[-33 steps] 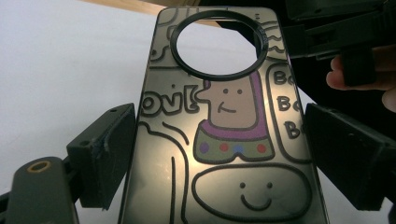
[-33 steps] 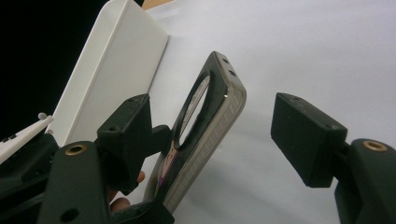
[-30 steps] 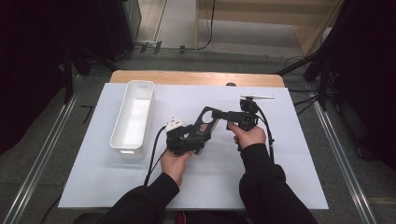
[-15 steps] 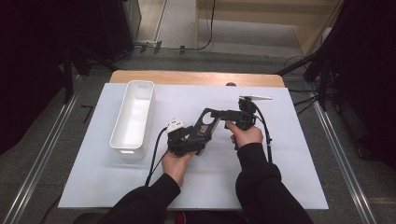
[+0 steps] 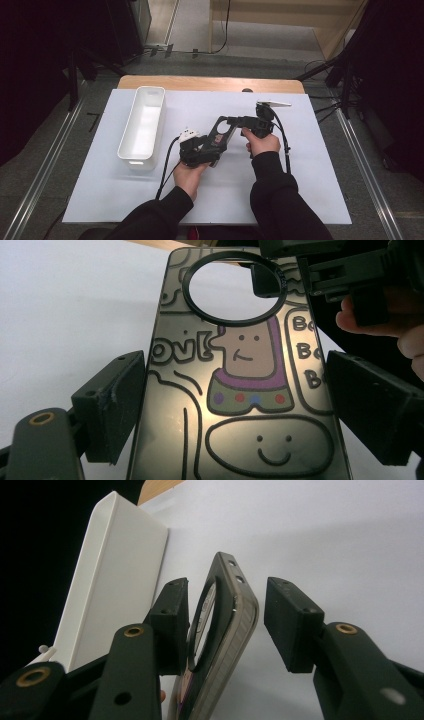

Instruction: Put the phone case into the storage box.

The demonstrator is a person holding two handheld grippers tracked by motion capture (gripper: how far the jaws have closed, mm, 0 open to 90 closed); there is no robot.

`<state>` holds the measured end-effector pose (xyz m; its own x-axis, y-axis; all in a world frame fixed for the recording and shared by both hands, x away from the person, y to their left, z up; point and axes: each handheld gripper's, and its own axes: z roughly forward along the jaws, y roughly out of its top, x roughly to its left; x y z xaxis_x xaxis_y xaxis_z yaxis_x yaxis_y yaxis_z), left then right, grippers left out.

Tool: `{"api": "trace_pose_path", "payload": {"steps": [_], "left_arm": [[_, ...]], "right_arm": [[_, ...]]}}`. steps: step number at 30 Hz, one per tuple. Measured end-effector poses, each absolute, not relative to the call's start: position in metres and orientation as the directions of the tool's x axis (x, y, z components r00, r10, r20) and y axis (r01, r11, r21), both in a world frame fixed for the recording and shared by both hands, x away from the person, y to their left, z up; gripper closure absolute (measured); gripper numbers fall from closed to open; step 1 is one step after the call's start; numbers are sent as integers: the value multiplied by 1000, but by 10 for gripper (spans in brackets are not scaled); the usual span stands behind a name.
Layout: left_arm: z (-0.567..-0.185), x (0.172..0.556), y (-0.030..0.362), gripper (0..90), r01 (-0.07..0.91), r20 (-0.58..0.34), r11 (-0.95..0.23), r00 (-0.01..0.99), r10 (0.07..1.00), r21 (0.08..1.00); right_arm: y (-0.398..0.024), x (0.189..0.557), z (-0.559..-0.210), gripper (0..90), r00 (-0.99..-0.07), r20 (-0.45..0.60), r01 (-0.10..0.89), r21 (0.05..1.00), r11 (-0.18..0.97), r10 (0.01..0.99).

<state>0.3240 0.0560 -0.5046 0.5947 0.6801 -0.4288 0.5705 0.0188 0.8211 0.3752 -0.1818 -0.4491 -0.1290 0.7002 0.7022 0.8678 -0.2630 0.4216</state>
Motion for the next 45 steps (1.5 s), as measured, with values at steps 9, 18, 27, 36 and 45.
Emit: {"api": "trace_pose_path", "payload": {"steps": [9,18,27,36,45], "left_arm": [[-506,325,58,116,593,-472,56,578,665,803],[-506,325,57,116,592,-471,54,579,665,804],[-508,325,58,117,597,-488,74,572,659,799],[-508,324,57,117,582,-469,67,576,669,810],[-508,323,56,117,575,-467,71,581,666,815]], "right_arm": [[-179,379,-451,594,-117,711,872,407,-271,693],[-178,380,-452,658,-104,716,873,398,-282,690],[-176,380,-452,699,-103,724,873,394,-286,682],[-177,381,-452,721,-93,747,875,376,-303,659],[-176,381,-448,743,-97,758,875,373,-308,645]]}}
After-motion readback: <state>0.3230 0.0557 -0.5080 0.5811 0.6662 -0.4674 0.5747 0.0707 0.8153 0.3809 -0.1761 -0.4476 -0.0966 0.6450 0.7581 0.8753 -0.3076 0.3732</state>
